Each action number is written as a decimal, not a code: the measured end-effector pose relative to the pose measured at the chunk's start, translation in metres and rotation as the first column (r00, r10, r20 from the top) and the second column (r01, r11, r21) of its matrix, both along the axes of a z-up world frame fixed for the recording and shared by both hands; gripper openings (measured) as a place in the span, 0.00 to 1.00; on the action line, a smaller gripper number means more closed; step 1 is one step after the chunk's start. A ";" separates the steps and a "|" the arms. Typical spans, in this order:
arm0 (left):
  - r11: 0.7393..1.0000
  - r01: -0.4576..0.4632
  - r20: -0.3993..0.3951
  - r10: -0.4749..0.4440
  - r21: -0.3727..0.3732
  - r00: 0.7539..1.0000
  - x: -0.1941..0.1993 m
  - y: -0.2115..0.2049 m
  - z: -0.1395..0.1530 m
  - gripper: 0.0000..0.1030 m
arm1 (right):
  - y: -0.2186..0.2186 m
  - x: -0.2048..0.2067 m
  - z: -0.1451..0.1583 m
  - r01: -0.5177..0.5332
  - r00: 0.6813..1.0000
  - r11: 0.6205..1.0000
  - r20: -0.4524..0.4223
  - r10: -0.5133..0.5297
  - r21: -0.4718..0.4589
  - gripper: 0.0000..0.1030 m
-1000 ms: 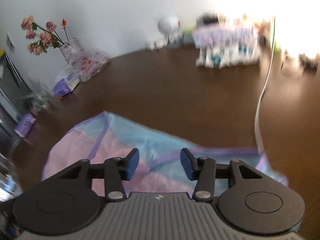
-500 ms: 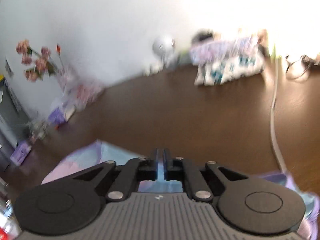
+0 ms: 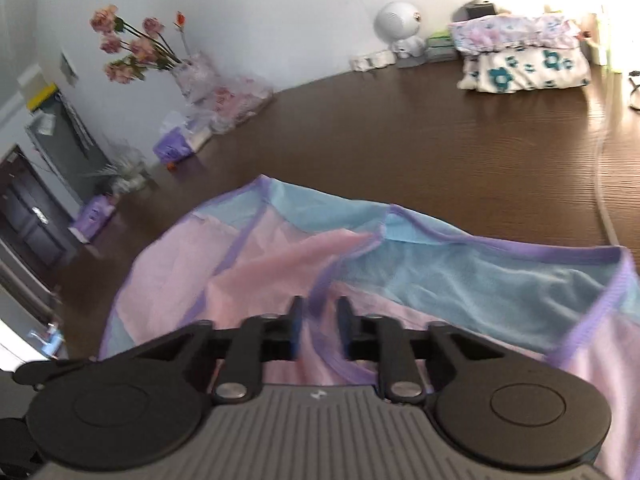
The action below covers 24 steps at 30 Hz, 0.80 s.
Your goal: Fold clothes
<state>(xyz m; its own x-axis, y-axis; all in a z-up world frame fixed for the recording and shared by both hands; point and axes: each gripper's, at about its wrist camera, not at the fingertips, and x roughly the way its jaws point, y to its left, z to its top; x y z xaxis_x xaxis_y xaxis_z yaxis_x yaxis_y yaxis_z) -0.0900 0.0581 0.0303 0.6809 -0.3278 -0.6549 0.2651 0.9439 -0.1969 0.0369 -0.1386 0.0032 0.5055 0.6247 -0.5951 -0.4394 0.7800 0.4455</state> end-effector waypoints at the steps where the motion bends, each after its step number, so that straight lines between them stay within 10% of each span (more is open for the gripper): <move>1: 1.000 0.007 0.009 -0.007 0.000 1.000 0.000 0.002 -0.001 0.53 | -0.002 0.004 0.001 0.025 1.000 1.000 0.010 -0.025 0.000 0.03; 7: 0.998 0.038 0.058 -0.041 0.047 0.997 -0.007 -0.001 -0.006 0.54 | -0.011 -0.001 0.018 0.145 0.981 0.989 0.135 -0.139 -0.034 0.04; 12: 0.998 0.045 0.077 -0.048 0.039 0.996 -0.010 0.002 -0.009 0.55 | -0.016 -0.019 0.012 0.008 0.997 0.992 0.078 0.002 -0.126 0.16; 21: 0.997 0.057 0.104 -0.061 0.044 0.993 -0.011 -0.001 -0.012 0.60 | 0.010 -0.066 0.009 -0.060 0.962 0.918 0.223 0.158 -0.392 0.35; 24: 0.996 0.065 0.117 -0.072 0.065 0.990 -0.013 -0.004 -0.014 0.62 | 0.012 -0.064 0.007 -0.051 0.958 0.913 0.239 0.159 -0.404 0.28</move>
<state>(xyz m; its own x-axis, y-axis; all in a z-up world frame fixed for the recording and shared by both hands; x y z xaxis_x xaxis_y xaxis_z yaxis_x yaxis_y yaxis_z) -0.1031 0.0540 0.0166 0.7326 -0.3388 -0.5903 0.3479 0.9318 -0.1030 -0.0268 -0.1263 0.0106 0.6208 0.4278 -0.6570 -0.5862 0.8097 -0.0267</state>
